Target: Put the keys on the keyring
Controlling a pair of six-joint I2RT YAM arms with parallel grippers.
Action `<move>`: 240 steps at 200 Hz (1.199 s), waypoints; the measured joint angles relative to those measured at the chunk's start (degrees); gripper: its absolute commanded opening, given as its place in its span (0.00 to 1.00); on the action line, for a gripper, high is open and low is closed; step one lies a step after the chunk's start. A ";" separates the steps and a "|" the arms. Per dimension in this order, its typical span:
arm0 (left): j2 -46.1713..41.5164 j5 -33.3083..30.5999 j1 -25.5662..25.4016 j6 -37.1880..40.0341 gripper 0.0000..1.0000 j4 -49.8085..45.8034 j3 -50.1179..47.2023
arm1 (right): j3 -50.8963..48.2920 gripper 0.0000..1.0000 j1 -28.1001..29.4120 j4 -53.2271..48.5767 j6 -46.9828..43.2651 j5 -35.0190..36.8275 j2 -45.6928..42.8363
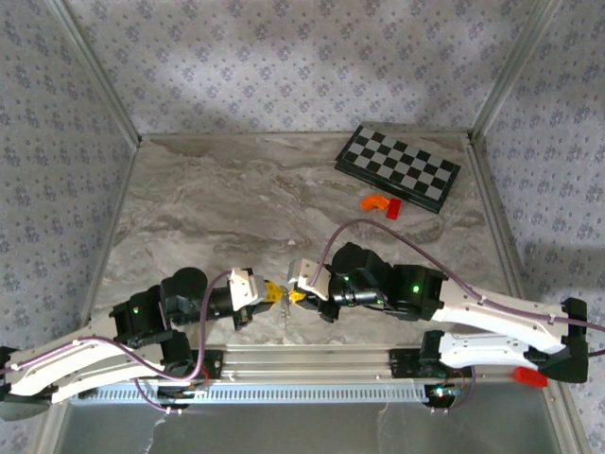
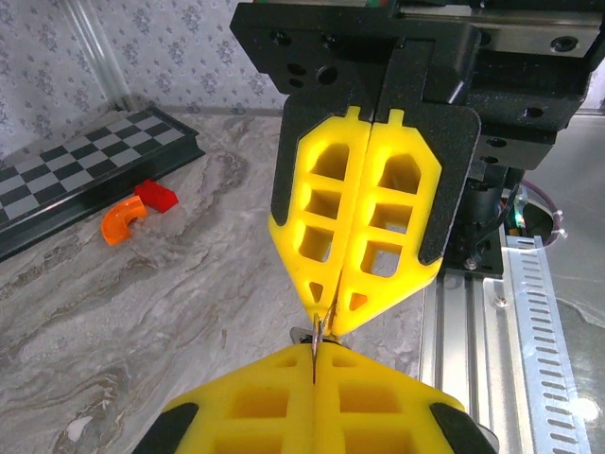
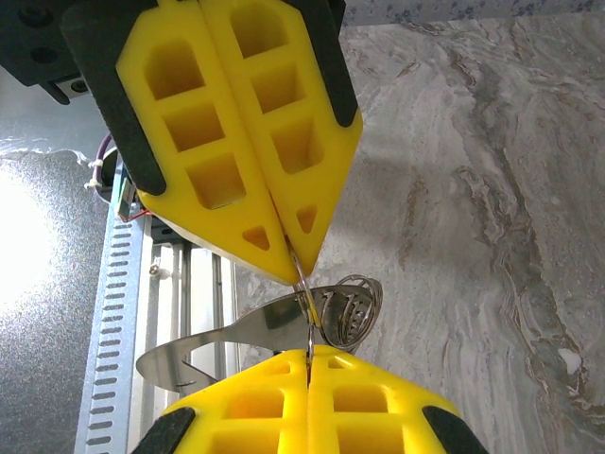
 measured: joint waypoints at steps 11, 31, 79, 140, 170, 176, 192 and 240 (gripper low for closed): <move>0.00 0.00 0.00 0.00 0.00 0.00 0.00 | -0.04 0.00 0.00 0.07 0.00 -0.02 -0.02; 0.00 0.02 0.00 0.00 0.00 0.00 0.00 | -0.04 0.00 0.00 0.09 0.00 -0.02 -0.04; 0.04 0.00 0.00 0.00 0.00 0.00 0.00 | -0.04 0.00 0.00 0.26 0.00 0.00 -0.04; 0.48 0.02 0.00 0.00 0.00 0.04 0.22 | -0.04 0.00 -0.11 1.36 0.00 -0.15 -0.17; 0.79 0.00 0.00 0.00 0.00 0.00 0.33 | -0.04 0.00 -0.11 1.33 -0.02 -0.09 -0.17; 0.79 -0.02 0.00 0.00 0.00 0.00 0.33 | -0.04 0.00 -0.11 1.33 0.00 -0.04 -0.17; 0.79 -0.02 0.00 0.00 0.00 -0.02 0.35 | -0.04 0.00 -0.11 1.33 0.00 -0.02 -0.20; 1.70 -0.22 0.00 0.00 0.00 -0.74 1.29 | -0.04 0.00 -0.09 1.33 -0.04 0.20 -0.20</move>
